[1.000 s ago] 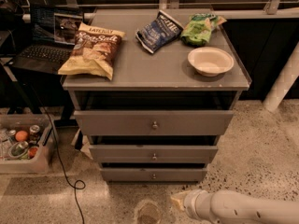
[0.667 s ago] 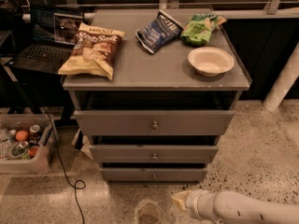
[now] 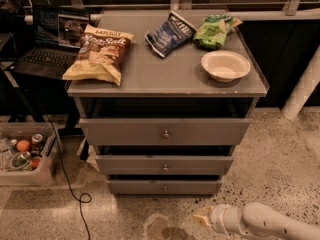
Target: Open bottom drawer
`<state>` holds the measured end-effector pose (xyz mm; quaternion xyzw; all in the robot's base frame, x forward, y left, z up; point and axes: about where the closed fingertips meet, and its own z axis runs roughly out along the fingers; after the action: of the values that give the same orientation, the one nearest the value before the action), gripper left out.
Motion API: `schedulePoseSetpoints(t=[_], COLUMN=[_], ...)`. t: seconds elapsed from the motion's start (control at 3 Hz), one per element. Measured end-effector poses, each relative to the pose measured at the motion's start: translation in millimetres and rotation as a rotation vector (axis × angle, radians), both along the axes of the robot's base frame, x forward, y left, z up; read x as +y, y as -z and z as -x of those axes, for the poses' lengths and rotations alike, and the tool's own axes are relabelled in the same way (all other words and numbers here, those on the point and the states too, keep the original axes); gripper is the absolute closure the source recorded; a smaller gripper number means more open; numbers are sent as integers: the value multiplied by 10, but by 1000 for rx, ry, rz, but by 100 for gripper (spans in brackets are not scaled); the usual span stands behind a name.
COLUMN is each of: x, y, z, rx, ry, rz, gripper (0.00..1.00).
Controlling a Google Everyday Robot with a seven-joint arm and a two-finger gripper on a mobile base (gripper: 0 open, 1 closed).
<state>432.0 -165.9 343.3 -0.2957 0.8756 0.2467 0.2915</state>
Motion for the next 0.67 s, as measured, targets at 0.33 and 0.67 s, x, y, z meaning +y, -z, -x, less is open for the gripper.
schedulePoseSetpoints(t=[0.33,0.67], x=[-293,-286], y=[28,31], z=[-474,-486], rx=[-4,-8], ry=[-73,-82], rz=[-67,-64], gripper=[100,100])
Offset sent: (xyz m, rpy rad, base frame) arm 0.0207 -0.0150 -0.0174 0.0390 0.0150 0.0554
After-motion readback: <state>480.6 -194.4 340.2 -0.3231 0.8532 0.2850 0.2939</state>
